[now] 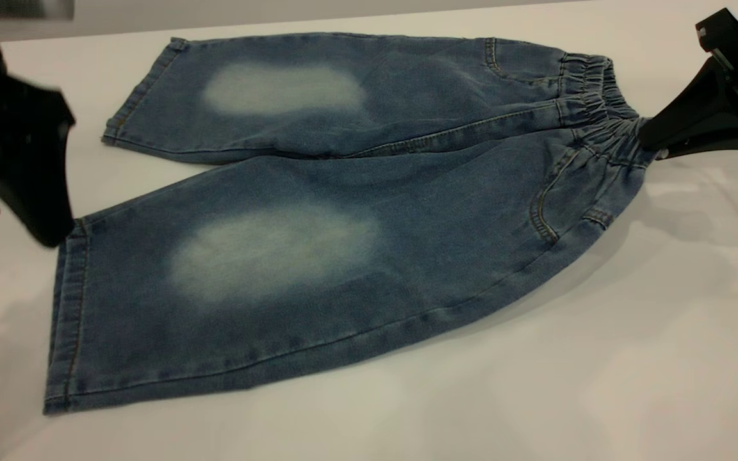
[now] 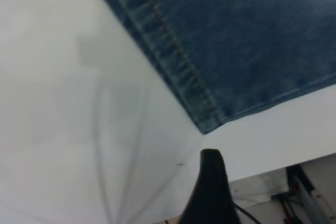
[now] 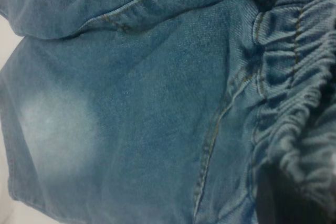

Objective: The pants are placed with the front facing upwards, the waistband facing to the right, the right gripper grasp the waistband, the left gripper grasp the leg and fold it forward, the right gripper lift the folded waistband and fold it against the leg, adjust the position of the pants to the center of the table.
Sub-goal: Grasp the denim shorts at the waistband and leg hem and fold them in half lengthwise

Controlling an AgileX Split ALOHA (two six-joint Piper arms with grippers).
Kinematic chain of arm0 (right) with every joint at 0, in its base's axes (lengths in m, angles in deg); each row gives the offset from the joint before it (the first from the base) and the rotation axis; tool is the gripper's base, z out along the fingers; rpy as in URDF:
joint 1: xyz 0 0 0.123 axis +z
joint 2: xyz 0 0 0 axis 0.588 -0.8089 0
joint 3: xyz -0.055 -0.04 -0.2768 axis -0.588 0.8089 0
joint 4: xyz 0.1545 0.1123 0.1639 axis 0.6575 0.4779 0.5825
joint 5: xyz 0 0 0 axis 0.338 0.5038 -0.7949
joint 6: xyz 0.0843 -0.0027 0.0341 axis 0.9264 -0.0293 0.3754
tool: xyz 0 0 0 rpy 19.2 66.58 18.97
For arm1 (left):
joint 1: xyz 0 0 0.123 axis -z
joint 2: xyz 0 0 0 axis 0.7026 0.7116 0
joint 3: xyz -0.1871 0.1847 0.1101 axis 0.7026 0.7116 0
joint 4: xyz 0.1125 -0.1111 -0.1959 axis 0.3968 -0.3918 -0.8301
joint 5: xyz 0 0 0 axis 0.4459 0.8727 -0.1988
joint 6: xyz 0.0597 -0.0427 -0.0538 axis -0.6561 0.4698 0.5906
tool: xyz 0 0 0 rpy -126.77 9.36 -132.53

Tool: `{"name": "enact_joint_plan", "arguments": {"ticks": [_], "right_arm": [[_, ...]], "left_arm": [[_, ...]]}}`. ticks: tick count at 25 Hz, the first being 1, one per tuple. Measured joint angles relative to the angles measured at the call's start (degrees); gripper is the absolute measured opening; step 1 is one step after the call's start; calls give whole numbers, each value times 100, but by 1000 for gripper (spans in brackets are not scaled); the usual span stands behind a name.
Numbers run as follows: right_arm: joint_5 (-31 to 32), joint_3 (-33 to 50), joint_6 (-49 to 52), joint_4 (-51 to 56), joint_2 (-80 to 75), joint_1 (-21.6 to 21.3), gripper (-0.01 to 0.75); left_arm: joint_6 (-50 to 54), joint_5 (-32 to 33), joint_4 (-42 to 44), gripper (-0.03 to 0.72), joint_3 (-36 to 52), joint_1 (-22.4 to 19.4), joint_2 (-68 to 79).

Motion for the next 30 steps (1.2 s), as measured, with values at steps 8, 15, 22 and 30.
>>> {"name": "enact_joint_plan", "arguments": {"ticks": [8, 15, 22, 30], "right_arm": [[-7, 0, 0, 0, 0, 0, 31], [-17, 0, -39, 0, 0, 0, 31], [-15, 0, -68, 0, 0, 0, 31], [-19, 0, -111, 0, 0, 0, 31]], "left_arm": [[100, -977, 4, 510, 1001, 104, 0], [145, -1492, 527, 510, 1356, 104, 6], [145, -1727, 597, 510, 1356, 104, 302], [145, -2039, 575, 510, 1351, 104, 1035]]}}
